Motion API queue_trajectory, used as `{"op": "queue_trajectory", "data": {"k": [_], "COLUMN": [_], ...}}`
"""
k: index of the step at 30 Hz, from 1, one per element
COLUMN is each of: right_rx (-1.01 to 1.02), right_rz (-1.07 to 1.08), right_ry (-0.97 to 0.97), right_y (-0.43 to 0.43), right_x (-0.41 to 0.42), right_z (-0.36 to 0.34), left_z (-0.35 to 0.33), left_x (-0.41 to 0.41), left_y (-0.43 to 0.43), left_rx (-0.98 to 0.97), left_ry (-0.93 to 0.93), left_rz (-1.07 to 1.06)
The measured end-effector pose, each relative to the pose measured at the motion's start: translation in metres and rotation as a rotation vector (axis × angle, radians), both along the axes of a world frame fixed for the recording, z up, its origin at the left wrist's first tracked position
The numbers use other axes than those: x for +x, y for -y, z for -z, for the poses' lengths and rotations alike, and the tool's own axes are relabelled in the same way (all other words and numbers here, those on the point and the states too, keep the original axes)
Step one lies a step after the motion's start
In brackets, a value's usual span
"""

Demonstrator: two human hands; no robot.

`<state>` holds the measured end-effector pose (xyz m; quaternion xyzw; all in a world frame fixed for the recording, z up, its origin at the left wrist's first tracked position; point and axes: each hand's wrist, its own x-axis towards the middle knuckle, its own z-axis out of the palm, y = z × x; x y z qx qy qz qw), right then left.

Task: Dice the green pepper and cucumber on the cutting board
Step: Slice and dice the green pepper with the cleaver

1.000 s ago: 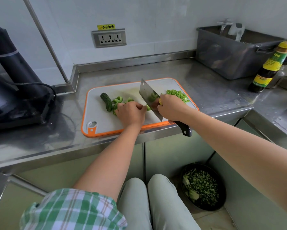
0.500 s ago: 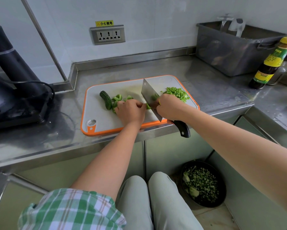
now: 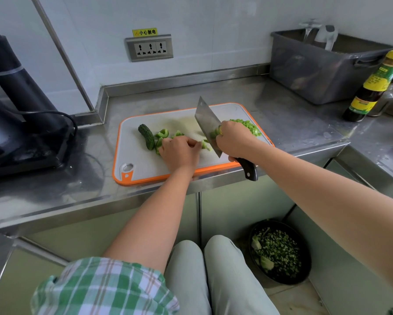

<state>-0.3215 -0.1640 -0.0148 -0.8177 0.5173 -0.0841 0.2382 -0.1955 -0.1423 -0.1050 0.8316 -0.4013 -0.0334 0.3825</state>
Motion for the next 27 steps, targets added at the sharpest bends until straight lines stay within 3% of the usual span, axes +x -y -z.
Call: {"op": "queue_trajectory", "data": {"k": [21, 27], "right_rx": [-0.039, -0.035], "right_rz": [-0.052, -0.015], "right_ry": [-0.151, -0.108], "right_y": [-0.012, -0.009], "right_x": [0.008, 0.022], "right_z": [0.010, 0.018], "left_z": [0.002, 0.003], "left_x": [0.001, 0.002], "left_y": [0.001, 0.001], "left_rx": [-0.022, -0.018], "left_ry": [0.005, 0.009], "left_rz": [-0.006, -0.005]}}
